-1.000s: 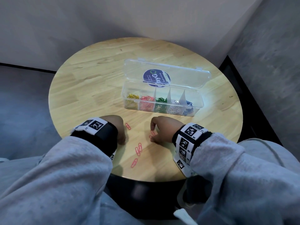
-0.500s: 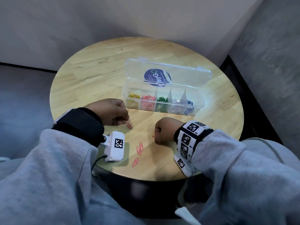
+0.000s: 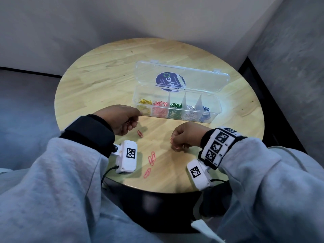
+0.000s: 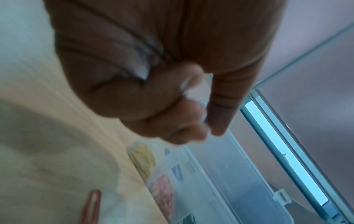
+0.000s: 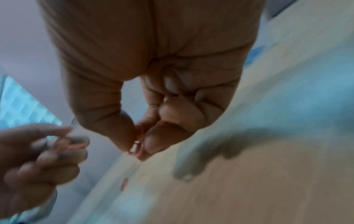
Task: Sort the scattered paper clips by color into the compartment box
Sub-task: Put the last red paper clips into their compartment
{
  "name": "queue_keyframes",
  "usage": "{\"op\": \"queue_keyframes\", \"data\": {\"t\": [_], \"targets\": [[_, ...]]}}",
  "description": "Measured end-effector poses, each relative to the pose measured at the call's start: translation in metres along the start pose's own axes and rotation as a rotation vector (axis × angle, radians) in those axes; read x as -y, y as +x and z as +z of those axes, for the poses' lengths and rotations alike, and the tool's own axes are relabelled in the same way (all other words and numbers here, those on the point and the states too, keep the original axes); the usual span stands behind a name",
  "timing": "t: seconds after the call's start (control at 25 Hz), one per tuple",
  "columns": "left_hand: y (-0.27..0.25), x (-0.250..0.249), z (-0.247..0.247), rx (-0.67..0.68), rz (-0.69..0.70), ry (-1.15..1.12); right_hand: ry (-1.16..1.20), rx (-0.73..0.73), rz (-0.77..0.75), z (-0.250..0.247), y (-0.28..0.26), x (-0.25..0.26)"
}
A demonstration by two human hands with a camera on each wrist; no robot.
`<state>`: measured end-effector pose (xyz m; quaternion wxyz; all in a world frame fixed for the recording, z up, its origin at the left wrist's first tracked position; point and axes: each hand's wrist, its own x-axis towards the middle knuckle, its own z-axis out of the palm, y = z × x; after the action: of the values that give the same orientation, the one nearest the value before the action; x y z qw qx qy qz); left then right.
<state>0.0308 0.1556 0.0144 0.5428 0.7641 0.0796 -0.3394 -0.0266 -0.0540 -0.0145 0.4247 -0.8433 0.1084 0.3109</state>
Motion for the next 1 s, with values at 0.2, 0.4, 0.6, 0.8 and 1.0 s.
{"op": "queue_keyframes", "data": {"t": [0.2,0.4,0.6,0.8,1.0], "targets": [[0.008,0.004,-0.001,-0.036,0.079,0.17,0.439,0.003,-0.06,-0.003,-0.001,-0.007],[0.009,0.006,-0.005,-0.212,0.098,0.765,0.661,-0.044,0.012,-0.004,-0.001,-0.004],[0.014,0.012,0.007,-0.172,0.013,0.991,0.75,-0.006,0.083,-0.006,-0.001,-0.004],[0.025,0.011,0.022,-0.178,-0.015,1.009,0.473,-0.049,0.062,0.001,0.0,0.003],[0.034,0.008,0.036,-0.159,-0.025,1.111,0.118,-0.026,0.03,0.004,0.009,0.004]]}}
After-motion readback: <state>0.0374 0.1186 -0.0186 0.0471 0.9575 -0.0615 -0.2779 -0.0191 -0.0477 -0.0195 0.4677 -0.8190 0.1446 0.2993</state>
